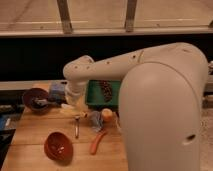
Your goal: Place banana in table surface
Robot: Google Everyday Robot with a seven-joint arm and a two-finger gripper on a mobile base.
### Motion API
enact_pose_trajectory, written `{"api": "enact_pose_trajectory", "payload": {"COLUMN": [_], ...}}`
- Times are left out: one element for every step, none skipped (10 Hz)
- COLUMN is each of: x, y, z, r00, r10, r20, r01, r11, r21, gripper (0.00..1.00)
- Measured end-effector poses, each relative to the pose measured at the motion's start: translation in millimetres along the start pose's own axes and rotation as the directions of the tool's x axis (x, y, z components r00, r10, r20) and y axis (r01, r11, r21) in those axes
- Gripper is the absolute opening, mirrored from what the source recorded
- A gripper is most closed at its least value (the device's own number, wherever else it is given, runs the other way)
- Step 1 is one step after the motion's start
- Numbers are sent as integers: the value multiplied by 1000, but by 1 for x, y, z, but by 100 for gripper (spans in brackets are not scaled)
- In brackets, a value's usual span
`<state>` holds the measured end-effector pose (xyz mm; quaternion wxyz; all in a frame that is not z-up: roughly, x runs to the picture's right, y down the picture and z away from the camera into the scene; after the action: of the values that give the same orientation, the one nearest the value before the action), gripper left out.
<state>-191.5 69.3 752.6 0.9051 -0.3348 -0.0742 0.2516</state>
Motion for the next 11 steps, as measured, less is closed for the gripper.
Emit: {"api": "enact_pose_trajectory", "payload": {"x": [-20,-36,-50,-63,-68,-71,-73,-74,-75,-75,-75], "y": [5,8,10,14,18,20,21,23,25,25,25], "z": [6,10,14,20,24,26,28,28,29,29,28], "r00": [999,997,994,988,982,974,970,967,967,967,967], "r10": [-41,-74,-108,-144,-169,-191,-201,-207,-210,-210,-209], "r20": [6,15,30,57,84,118,138,146,146,147,147], "r01": [41,74,109,147,175,204,219,227,229,229,229], "r11": [999,997,994,988,981,973,968,965,964,964,964], "r21": [-7,-13,-26,-52,-80,-109,-125,-130,-132,-132,-132], "gripper": [0,0,0,1,3,4,4,1,0,7,17]}}
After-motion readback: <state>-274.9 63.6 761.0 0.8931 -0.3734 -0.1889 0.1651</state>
